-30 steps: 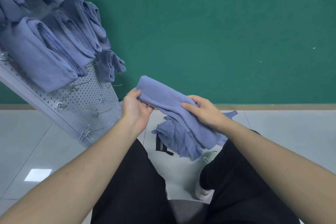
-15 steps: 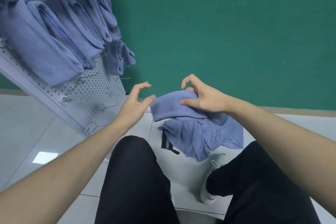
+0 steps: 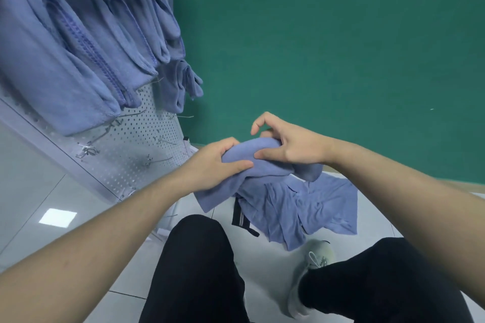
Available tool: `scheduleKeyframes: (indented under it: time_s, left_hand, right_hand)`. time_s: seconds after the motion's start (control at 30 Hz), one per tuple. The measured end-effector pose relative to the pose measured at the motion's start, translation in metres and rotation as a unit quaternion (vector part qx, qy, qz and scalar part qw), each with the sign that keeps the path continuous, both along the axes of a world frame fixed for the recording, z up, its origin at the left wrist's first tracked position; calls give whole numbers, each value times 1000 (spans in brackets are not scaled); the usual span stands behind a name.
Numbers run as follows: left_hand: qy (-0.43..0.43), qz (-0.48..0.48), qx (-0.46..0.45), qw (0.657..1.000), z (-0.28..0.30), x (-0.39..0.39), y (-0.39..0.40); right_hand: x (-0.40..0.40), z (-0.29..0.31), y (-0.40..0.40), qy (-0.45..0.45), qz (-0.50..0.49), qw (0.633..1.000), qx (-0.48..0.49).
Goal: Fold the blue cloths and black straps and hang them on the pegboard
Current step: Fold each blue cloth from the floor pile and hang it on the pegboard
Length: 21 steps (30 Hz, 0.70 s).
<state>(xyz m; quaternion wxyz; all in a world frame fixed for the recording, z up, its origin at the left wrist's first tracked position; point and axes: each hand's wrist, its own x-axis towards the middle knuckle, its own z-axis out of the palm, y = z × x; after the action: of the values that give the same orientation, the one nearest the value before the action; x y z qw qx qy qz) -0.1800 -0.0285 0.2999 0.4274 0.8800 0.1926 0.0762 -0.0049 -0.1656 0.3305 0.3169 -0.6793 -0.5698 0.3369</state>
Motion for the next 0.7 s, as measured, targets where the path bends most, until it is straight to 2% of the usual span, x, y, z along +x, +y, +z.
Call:
scheduleKeyframes:
  time_s: [0.17, 0.3, 0.4, 0.5, 0.57, 0.7]
  left_hand:
    - [-53, 59, -46, 996, -5, 5, 26]
    - [-124, 138, -79, 979, -8, 15, 49]
    - [-174, 186, -103, 962, -11, 23, 67]
    - [-207, 225, -26, 952, -15, 28, 88]
    - [-221, 247, 21, 943, -16, 30, 99]
    - [-233, 276, 18, 932, -21, 39, 119]
  right_hand:
    - [13, 2, 35, -61, -34, 997, -34]
    - [25, 2, 71, -23, -27, 999, -19]
    - [31, 0, 103, -39, -32, 999, -4]
    - [36, 0, 134, -70, -40, 996, 29]
    - [37, 1, 152, -56, -33, 996, 62]
    - [39, 2, 185, 3, -18, 990, 138]
